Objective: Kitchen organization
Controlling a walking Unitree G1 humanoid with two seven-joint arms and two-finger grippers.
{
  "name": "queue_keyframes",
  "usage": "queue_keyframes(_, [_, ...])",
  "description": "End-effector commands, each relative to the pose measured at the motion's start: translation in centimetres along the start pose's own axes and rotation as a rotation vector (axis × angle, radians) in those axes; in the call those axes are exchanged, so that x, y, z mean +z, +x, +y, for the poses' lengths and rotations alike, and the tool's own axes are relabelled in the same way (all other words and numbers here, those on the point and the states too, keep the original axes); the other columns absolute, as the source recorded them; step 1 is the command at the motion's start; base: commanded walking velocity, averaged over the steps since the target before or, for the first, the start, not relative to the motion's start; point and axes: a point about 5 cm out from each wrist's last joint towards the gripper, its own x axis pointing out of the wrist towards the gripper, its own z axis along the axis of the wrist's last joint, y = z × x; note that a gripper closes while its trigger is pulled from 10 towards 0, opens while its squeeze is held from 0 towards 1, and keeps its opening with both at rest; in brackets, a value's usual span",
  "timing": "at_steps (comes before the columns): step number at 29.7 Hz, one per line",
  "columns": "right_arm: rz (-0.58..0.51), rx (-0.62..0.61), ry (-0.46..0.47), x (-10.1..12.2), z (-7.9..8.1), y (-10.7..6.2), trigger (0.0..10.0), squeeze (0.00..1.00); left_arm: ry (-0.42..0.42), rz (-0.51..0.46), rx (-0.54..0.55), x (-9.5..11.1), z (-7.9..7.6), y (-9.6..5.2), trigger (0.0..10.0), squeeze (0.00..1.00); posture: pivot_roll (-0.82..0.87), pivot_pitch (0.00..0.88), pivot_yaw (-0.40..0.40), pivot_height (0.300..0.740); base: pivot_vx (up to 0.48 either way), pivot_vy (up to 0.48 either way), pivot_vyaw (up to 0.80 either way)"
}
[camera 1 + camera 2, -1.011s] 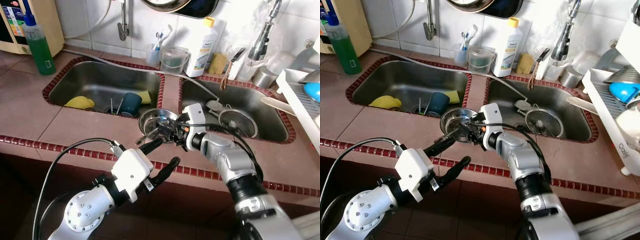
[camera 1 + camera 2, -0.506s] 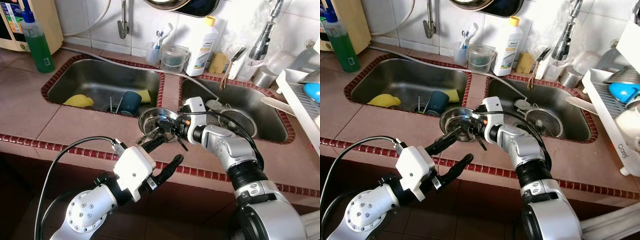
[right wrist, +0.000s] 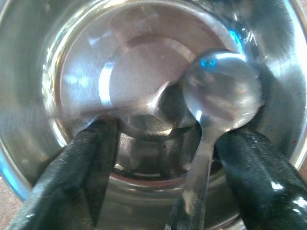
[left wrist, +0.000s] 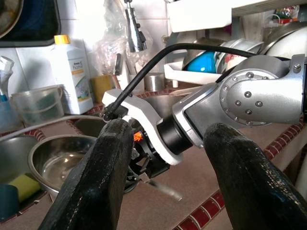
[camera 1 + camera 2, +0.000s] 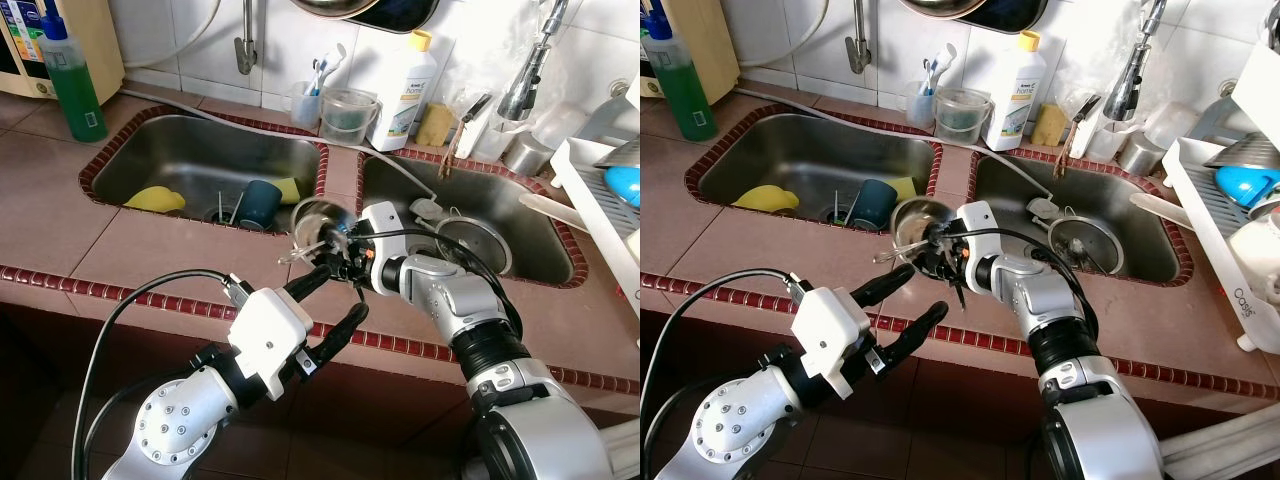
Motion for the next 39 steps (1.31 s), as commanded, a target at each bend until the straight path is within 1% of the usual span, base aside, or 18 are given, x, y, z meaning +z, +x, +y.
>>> queue_keyframes(1, [0.057,-0.033,0.025,-1.1,-0.8,-0.2,0.0,0.00,0.000,-0.029,-0.008,0.8,-0.3,0.2,10.0,0.00,-0.08,0.100,-0.165,0.732,0.000,0.000,0.00])
queue_keyframes(18, [0.035,-0.051,0.061,-0.3,-1.1,-0.1,0.0,0.00,-0.014,-0.029,0.000,0.7,-0.4,0.2,10.0,0.00,-0.08,0.090,-0.164,0.732,0.000,0.000,0.00])
queue_keyframes(24, [0.015,-0.048,0.077,0.3,-1.3,-0.3,0.0,0.00,-0.021,-0.030,-0.003,0.7,-0.4,0.2,10.0,0.00,-0.08,0.089,-0.162,0.732,0.000,0.000,0.00])
queue_keyframes(39, [-0.009,-0.057,0.082,1.3,-1.7,-0.5,0.0,0.00,-0.031,-0.030,-0.002,0.7,-0.5,0.3,10.0,0.00,-0.09,0.095,-0.164,0.732,0.000,0.000,0.00])
